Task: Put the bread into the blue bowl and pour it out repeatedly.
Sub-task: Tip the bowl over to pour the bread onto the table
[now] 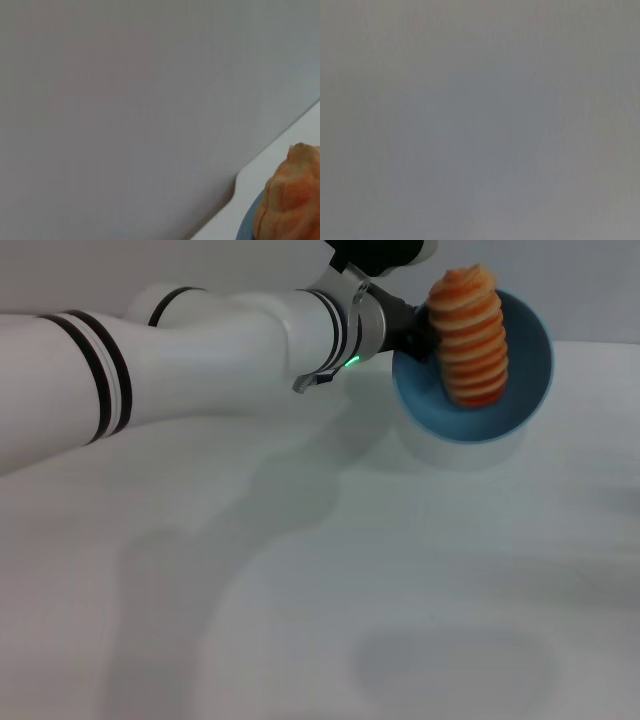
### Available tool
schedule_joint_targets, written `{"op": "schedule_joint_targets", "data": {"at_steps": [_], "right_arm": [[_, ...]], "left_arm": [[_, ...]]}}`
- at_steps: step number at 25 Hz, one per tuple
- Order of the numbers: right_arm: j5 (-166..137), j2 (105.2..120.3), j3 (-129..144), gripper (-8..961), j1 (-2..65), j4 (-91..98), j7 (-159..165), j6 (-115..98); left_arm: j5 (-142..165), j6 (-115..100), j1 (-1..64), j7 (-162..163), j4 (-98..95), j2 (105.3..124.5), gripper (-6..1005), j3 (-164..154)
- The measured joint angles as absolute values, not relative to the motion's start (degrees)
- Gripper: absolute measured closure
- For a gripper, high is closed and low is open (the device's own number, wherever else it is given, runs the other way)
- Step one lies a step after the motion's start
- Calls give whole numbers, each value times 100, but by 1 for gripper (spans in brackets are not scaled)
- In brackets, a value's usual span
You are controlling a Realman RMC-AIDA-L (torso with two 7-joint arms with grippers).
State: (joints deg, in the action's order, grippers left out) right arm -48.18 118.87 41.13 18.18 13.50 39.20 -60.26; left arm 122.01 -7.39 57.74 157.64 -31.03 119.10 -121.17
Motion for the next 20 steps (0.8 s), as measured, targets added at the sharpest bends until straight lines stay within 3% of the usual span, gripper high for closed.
{"op": "schedule_joint_targets", "data": {"at_steps": [20], "right_arm": [[-4568, 11879, 4033, 247, 1866, 1151, 3822, -6164]], "left_arm": [[12155, 454, 5768, 15749, -3227, 11909, 1000, -12879]]}}
